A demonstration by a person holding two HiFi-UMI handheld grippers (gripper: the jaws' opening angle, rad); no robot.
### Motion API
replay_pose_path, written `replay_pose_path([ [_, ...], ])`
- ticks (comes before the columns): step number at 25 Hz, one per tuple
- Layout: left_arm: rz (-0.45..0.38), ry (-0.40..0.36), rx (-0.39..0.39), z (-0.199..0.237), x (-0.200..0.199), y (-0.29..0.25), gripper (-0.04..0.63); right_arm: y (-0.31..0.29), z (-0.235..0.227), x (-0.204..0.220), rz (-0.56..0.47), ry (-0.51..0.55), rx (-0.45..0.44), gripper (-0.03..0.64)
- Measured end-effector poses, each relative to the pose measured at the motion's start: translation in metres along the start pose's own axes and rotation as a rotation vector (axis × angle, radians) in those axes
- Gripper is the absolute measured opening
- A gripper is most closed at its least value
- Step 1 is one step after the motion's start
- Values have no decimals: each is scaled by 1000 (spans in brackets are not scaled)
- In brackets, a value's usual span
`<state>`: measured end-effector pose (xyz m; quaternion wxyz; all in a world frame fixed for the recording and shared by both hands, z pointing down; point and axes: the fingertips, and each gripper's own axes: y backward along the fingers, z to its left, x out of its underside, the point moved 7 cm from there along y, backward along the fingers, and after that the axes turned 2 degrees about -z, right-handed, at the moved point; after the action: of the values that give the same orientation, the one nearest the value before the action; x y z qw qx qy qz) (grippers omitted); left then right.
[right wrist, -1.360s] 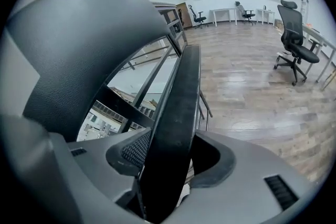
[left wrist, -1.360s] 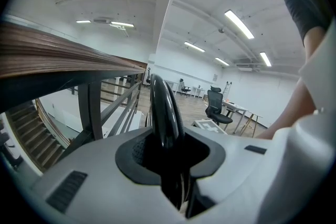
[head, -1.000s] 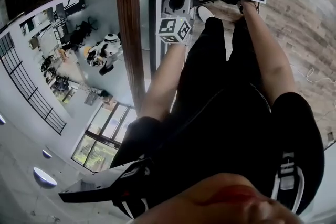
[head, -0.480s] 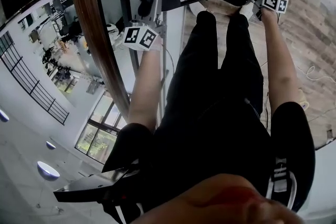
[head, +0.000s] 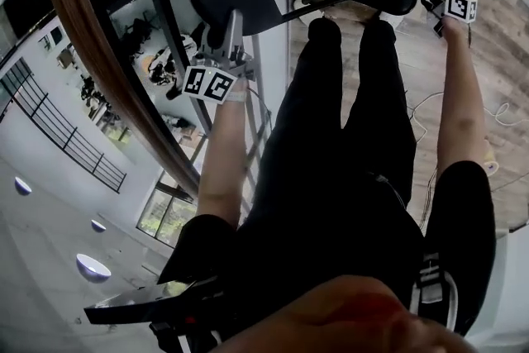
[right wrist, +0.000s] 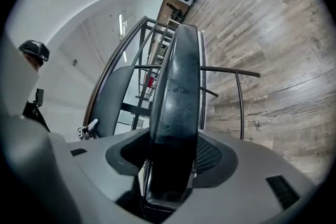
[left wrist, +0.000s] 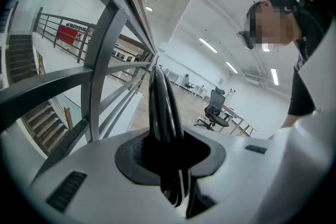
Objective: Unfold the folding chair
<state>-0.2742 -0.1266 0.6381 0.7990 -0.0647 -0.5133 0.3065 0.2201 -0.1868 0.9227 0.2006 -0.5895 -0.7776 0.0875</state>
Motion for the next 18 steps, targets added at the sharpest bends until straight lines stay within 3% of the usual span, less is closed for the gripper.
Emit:
replay_pose_path([
  [7, 30, 39, -6, 0, 16, -7, 94, 12, -49, 8, 28, -65, -53, 225],
  [18, 85, 14, -14, -34, 35, -23, 95, 34, -110, 17, 39, -97, -57, 239],
])
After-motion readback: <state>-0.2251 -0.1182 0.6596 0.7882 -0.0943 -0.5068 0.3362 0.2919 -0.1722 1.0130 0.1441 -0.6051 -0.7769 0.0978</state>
